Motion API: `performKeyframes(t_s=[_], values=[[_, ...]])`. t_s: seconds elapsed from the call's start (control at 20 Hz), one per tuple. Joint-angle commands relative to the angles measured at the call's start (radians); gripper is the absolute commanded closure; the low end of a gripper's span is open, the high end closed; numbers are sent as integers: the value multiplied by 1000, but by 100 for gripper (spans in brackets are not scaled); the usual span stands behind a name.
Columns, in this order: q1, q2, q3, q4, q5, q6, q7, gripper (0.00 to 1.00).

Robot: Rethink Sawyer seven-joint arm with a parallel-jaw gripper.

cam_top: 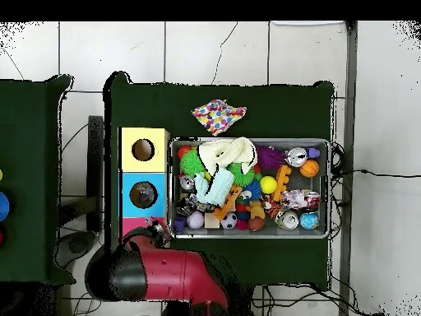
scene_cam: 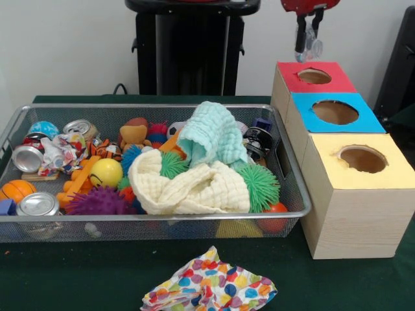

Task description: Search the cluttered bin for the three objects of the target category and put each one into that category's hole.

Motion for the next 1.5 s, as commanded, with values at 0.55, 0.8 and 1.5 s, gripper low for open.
performKeyframes(t_s=[0.55, 0.8, 1.5], values=[[-28, 126, 30, -155, 39, 60, 256, 100], [-41, 136, 51, -148, 39, 28, 247, 100], [5, 192, 67, -153, 92, -86, 323, 100]])
